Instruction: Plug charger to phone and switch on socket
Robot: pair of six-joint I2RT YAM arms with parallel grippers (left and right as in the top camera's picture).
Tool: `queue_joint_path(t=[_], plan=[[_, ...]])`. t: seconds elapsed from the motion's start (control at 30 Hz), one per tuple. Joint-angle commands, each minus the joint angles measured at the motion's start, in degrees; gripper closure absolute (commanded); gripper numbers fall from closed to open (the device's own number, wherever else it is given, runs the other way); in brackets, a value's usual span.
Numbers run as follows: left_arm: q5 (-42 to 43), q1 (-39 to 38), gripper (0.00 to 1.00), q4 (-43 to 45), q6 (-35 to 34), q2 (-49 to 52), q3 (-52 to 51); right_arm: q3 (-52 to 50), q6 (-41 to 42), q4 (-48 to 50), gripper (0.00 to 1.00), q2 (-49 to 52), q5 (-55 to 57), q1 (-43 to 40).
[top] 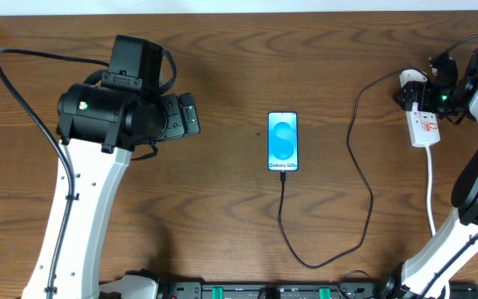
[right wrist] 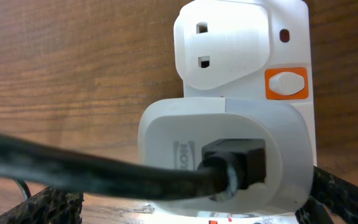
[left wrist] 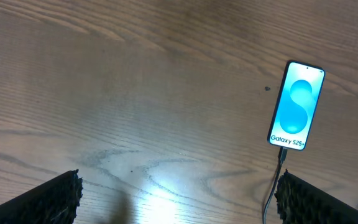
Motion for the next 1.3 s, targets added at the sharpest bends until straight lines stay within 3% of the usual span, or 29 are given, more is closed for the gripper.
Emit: queue_joint_path(t=[0.0, 1.27], plan=[[-0.35, -0.11, 0.00, -0.17, 0.52, 0.22, 0.33, -0.39, -3.26, -1.07, 0.01, 2.67, -5.31, 1.22], [-0.33, -0.11, 0.00, -0.20, 0.52, 0.22, 0.33, 9.75, -2.64, -9.31, 0.01, 2.67, 0.90, 1.14]])
